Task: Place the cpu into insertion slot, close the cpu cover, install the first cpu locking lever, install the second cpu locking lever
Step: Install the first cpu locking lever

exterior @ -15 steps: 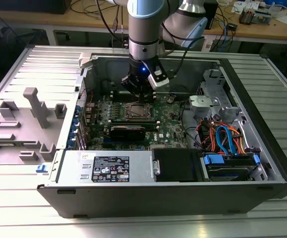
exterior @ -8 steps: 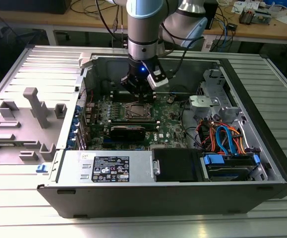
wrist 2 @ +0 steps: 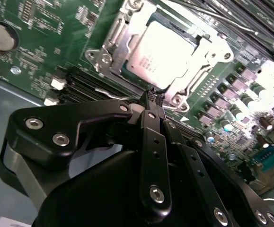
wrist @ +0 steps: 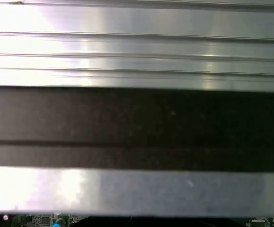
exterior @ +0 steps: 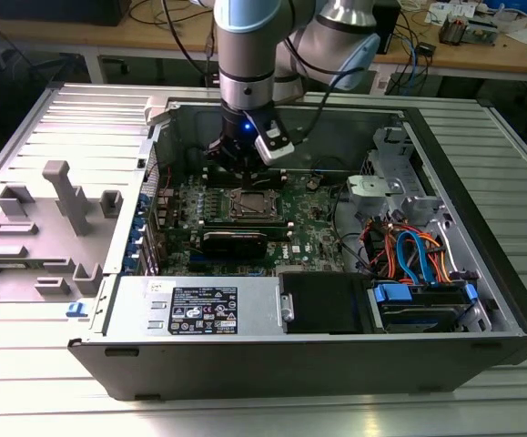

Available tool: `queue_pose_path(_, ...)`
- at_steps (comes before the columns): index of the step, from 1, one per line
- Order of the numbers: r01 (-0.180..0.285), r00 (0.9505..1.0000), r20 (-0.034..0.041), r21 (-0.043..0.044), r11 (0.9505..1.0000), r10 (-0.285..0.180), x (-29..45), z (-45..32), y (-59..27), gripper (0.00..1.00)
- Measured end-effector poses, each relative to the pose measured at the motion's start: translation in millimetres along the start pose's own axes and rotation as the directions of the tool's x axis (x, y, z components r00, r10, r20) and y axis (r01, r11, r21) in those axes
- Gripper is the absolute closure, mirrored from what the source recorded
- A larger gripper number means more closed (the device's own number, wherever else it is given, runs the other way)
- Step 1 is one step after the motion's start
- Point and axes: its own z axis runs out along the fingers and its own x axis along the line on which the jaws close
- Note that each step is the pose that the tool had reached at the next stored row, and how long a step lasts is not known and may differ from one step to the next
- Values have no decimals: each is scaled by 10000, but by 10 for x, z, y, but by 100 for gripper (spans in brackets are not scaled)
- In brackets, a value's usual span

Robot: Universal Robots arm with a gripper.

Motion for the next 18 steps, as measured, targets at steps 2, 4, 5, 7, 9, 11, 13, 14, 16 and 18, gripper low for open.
queue_pose_path(2, 0, 10000, 2, 1, 10000, 0, 24, -13, 1, 89)
queue_pose_path(4, 2, 10000, 6, -1, 10000, -2, 25, -51, 2, 89)
queue_pose_path(5, 2, 10000, 6, -1, 10000, -2, 26, -63, 3, 89)
queue_pose_path(7, 0, 10000, 6, 0, 10000, 0, 26, -64, 5, 89)
queue_pose_path(9, 0, 10000, 5, 0, 10000, 0, 22, -64, 13, 89)
queue_pose_path(11, 0, 10000, 6, -1, 10000, 0, 8, -60, 14, 89)
queue_pose_path(13, 0, 10000, 5, 0, 10000, 0, -12, -56, 14, 89)
queue_pose_path(14, 0, 10000, 5, 1, 10000, 0, -34, -52, 14, 89)
queue_pose_path(16, 0, 10000, 4, 1, 10000, 0, -75, -46, 15, 89)
queue_pose_path(18, 0, 10000, 6, -1, 10000, 0, -116, -38, 15, 89)
